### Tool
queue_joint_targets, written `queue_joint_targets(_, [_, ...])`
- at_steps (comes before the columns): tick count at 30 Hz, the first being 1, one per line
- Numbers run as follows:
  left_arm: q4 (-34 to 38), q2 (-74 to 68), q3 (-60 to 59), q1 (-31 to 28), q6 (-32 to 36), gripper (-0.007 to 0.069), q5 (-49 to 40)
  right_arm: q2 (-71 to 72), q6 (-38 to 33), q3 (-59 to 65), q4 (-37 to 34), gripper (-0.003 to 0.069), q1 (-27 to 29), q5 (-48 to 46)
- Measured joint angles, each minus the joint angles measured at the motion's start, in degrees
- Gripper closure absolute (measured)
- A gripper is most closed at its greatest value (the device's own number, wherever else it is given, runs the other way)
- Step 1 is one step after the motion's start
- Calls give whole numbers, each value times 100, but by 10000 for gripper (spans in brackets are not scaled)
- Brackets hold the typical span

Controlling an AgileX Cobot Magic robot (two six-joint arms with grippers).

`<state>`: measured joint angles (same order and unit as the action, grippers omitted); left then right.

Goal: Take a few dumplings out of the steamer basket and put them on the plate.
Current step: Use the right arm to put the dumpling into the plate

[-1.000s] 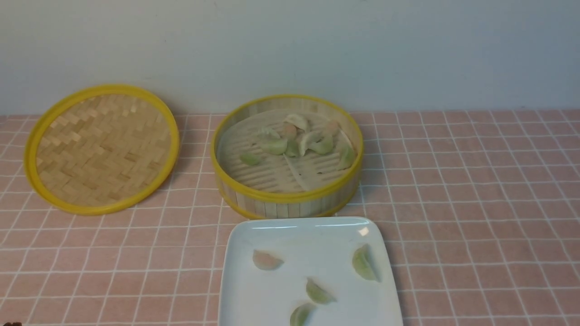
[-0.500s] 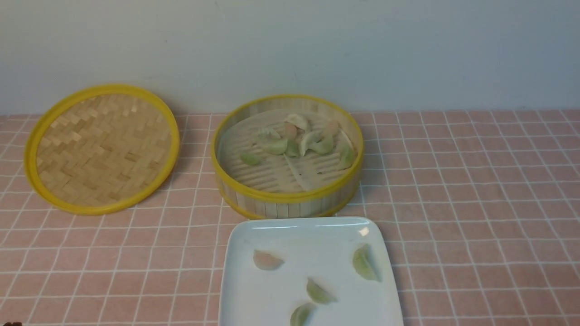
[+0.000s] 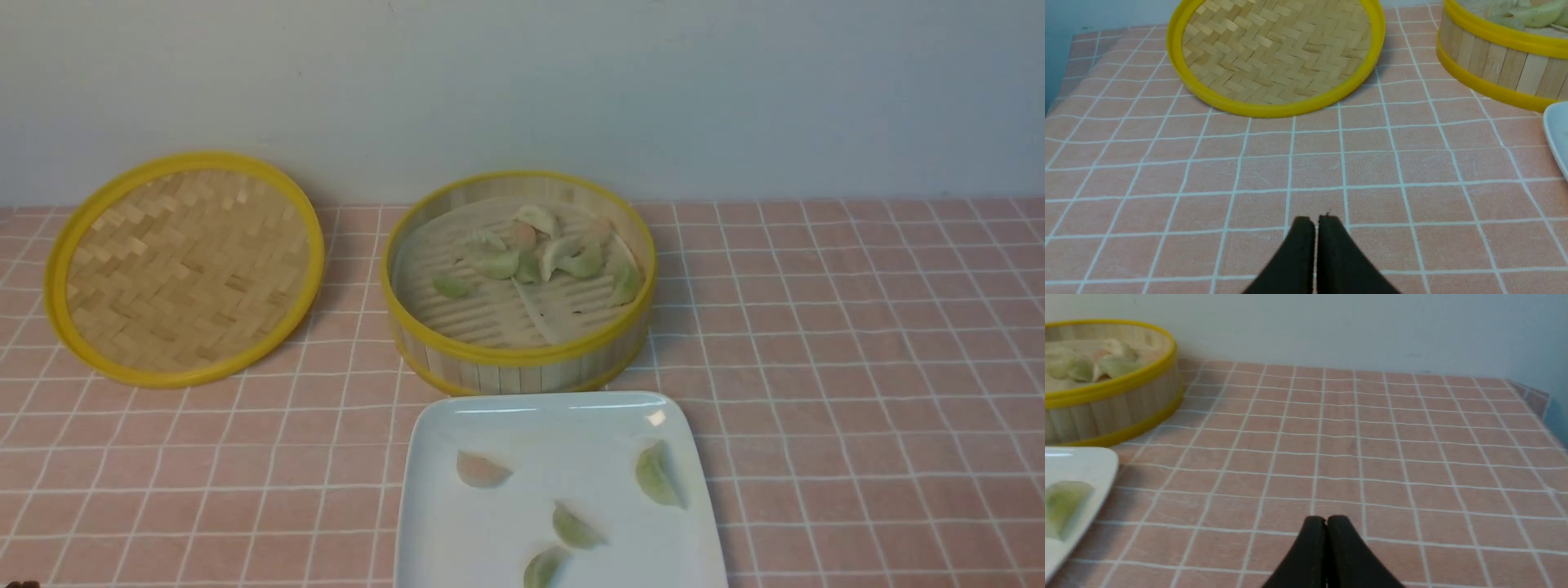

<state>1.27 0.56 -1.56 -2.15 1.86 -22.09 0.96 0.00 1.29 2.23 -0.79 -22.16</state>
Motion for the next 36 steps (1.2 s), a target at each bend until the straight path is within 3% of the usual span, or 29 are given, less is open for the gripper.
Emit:
queue_joint_targets(7, [0, 0, 0, 0, 0, 631, 0, 0, 0, -4, 440, 673, 22, -20])
queue_joint_targets(36, [0, 0, 0, -6, 0, 631, 0, 0, 0, -4, 481, 673, 22, -20])
